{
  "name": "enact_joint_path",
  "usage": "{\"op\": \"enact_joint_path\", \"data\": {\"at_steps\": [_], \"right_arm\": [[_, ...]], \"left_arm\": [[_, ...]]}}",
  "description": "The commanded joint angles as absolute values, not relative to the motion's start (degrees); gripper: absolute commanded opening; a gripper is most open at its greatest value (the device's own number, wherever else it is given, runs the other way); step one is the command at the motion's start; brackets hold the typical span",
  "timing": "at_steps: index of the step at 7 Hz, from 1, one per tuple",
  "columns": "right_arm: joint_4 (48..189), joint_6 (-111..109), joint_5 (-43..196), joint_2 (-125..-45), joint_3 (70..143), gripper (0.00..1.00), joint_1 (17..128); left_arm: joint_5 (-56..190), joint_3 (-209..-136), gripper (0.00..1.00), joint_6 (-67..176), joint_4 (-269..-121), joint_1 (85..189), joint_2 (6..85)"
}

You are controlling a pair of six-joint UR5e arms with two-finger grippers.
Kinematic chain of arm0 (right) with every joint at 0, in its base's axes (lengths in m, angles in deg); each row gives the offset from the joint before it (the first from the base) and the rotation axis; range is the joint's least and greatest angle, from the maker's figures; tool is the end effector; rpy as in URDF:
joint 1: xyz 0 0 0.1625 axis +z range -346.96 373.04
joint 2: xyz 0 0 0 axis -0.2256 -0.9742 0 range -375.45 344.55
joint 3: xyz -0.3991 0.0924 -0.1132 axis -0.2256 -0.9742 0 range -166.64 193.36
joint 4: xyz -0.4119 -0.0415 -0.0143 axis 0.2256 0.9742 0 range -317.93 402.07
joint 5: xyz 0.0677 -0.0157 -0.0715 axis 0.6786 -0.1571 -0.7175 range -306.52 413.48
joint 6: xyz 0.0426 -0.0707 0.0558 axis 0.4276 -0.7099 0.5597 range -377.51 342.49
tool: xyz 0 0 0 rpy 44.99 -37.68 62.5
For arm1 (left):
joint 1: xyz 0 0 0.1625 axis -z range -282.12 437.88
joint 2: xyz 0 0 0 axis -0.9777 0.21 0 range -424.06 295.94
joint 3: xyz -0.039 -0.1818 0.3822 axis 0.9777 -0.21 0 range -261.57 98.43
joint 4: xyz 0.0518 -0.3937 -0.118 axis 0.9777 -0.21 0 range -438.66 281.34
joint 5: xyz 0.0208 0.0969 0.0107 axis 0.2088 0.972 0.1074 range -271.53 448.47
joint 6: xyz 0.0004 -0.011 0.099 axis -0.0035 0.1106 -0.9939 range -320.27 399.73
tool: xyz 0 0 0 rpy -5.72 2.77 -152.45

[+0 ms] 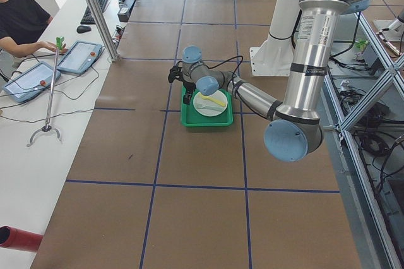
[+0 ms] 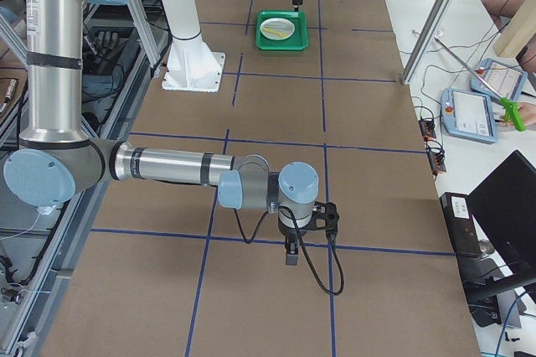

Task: Place spoon
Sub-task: 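Move the left gripper down over the yellow spoon on the white plate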

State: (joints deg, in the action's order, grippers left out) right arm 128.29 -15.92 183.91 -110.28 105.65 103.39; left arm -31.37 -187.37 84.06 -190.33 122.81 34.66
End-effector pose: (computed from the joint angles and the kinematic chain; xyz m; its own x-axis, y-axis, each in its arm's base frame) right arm 0.0716 -0.4568 0.6770 0.7608 0.0184 0.6487 -0.0272 0.9996 0.0035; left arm 0.3320 -0.4497 0.4077 0.5988 0.2790 -0.7507 -0.1001 0.9561 0.2755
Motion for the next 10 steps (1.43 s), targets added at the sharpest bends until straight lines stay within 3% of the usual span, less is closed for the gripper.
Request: {"op": "enact_joint_path", "data": {"at_steps": [1,5,8,10], "right_arm": [[128.29,-15.93,183.91,-110.28,105.65,1.0,103.39],[128.29,-15.93,183.91,-110.28,105.65,1.0,103.39],[128.29,-15.93,184.0,-110.28,105.65,1.0,103.39],[128.29,-15.93,184.0,-110.28,105.65,1.0,103.39]], "left_arm": [[-23.1,-189.05,0.85,87.37,-190.02,114.11,34.47],[-18.4,-189.14,0.79,87.8,-186.77,109.26,34.47],[-18.76,-188.71,0.6,87.81,-186.68,109.26,34.55],[-18.93,-188.44,0.59,87.81,-186.68,108.91,34.64]]}}
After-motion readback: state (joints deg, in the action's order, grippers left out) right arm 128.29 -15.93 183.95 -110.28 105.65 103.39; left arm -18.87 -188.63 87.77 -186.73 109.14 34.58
